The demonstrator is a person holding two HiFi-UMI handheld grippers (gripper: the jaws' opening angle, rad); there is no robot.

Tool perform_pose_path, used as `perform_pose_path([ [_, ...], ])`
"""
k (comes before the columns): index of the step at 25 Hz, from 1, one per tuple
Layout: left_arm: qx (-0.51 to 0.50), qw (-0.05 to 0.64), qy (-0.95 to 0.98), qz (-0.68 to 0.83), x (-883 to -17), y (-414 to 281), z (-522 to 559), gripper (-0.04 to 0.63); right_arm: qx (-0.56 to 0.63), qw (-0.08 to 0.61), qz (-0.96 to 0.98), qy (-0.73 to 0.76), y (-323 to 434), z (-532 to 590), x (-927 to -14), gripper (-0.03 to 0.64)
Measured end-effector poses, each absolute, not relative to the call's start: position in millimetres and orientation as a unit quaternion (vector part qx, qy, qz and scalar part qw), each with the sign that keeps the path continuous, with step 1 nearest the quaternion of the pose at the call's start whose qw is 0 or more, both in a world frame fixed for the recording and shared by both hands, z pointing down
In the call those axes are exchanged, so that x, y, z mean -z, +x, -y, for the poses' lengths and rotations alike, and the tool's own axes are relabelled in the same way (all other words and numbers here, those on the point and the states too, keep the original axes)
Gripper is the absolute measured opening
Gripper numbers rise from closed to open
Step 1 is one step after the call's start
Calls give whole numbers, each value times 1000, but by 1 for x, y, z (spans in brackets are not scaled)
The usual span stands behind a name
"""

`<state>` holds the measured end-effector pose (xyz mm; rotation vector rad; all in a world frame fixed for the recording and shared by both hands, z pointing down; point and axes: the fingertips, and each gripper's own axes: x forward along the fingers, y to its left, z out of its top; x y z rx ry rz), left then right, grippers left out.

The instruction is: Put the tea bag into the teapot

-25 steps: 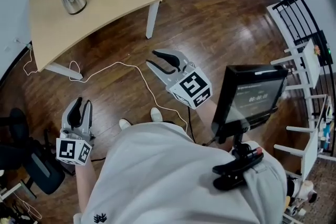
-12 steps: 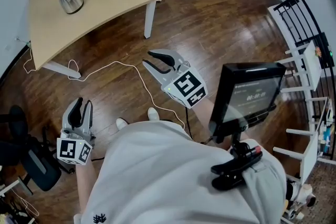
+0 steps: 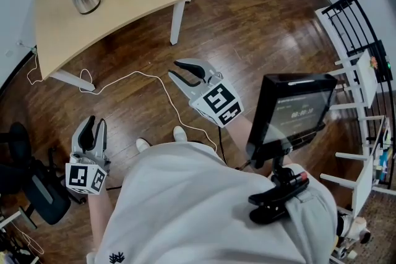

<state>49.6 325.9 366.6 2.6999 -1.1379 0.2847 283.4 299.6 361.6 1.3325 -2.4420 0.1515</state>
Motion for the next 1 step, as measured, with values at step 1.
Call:
perform_pose_path([
  [1,-96,99,913,385,-367,47,-325,96,-54,178,863,470,281,-299,-363,87],
])
